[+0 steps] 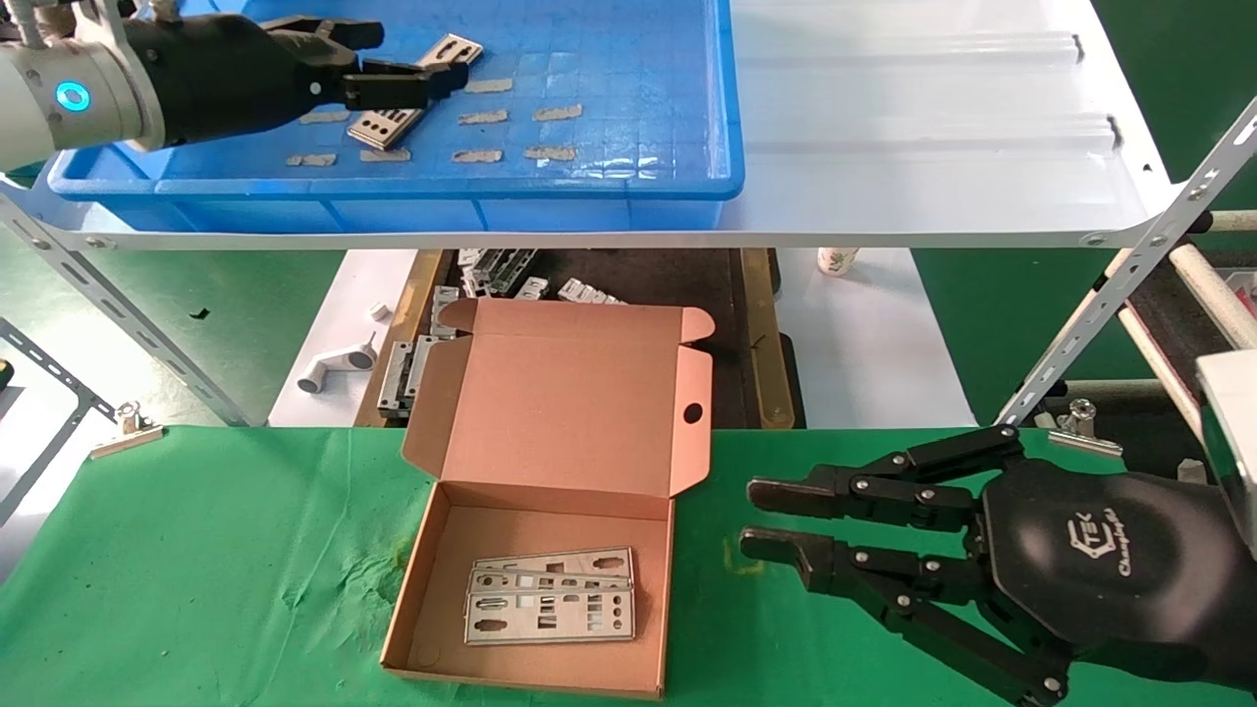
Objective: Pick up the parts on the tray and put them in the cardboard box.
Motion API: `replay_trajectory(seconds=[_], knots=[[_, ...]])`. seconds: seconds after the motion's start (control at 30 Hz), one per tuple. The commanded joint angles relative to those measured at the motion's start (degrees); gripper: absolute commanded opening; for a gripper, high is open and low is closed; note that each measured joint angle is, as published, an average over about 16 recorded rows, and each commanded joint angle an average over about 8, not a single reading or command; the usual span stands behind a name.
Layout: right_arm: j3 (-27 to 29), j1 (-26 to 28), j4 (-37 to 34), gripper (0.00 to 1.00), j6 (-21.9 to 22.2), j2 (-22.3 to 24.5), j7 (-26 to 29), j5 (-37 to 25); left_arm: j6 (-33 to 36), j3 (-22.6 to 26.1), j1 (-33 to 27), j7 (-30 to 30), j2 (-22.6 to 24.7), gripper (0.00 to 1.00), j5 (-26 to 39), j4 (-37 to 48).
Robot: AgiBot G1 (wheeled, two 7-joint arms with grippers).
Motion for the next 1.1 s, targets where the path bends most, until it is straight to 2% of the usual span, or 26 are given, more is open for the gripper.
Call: replay_trajectory(seconds=[0.03,0.3,0.67,0.73,0.93,1.0,1.1], knots=[[0.00,0.00,0.00,0.00,0.00,0.00,0.00,0.00,-1.10,0.34,-1.32,0.91,0.82,1.00,0.71,3.25],[0.00,0.00,0.00,0.00,0.00,0.00,0.00,0.00,-7.72,0.65,-2.99,2.73,3.74,1.00,1.61,8.66],[-0.01,0.00,0.00,0.00,0.00,0.00,0.00,0.00,-7.11,0.42,-3.38,4.12,5.33,0.98,1.26,11.10],[-0.01,0.00,0.00,0.00,0.00,0.00,0.00,0.00,-7.29,0.38,-3.41,4.15,5.58,0.85,1.20,11.49],[-0.01,0.00,0.00,0.00,0.00,0.00,0.00,0.01,-7.71,0.20,-3.52,4.07,6.17,0.14,0.96,12.30],[-0.01,0.00,0.00,0.00,0.00,0.00,0.00,0.01,-7.81,0.15,-3.53,4.00,6.30,0.02,0.88,12.51],[-0.01,0.00,0.00,0.00,0.00,0.00,0.00,0.01,-8.01,0.12,-3.51,3.93,6.46,0.00,0.84,12.77]])
